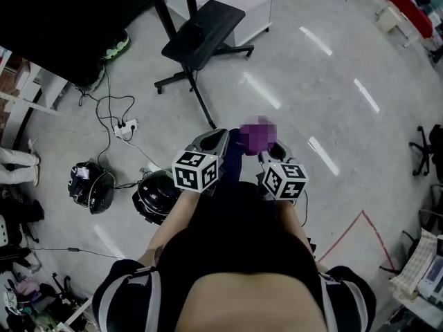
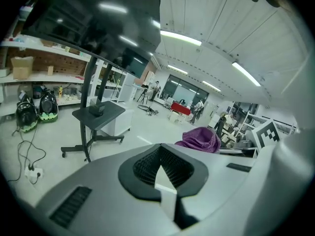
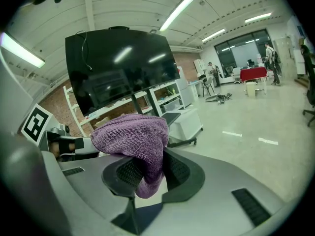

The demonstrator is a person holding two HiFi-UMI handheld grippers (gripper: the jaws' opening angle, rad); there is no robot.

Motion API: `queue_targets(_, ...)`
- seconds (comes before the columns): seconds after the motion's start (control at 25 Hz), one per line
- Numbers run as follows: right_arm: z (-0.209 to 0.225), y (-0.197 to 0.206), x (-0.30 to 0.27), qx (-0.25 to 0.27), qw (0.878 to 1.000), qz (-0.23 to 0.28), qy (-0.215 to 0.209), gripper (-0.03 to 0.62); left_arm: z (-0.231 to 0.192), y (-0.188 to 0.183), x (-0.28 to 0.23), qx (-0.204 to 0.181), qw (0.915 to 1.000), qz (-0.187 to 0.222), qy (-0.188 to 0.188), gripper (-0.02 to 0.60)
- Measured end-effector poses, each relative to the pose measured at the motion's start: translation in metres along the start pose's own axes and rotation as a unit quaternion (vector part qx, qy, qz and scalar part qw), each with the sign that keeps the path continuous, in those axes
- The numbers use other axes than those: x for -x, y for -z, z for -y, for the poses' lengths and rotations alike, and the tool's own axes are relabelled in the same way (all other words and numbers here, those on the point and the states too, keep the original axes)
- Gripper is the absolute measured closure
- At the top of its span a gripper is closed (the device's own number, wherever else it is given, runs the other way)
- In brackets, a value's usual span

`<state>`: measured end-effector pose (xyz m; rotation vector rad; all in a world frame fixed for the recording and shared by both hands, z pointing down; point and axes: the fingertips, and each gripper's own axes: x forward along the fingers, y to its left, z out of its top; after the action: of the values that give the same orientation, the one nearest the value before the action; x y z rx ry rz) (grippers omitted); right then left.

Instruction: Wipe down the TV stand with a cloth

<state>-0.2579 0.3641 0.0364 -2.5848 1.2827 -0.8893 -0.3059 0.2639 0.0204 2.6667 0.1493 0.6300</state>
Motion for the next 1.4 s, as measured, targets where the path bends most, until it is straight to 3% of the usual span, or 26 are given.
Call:
queue_targets(0.36,0.023,-0.017,-0.008,-0.001,1.000,0.010,0.017,0.496,-0.003,-0.011,-0.028,-0.004,1.0000,-0.003,0.009,0.575)
queue_targets(0.8,0.036,-0.043,-0.059,0.006,1.000,-0.009,-0.004,0.496,-0.022,-0.037,-0.073,0.002,0.9999,-0.010,0.004,0.575)
queue_targets(1.4,0.067,-0.142,-0.167,0.022,0.999,-0.021,-0.020,0.496,-0.079,-0.133,-0.163,0.012,0.9999,-0.002,-0.004,0.575)
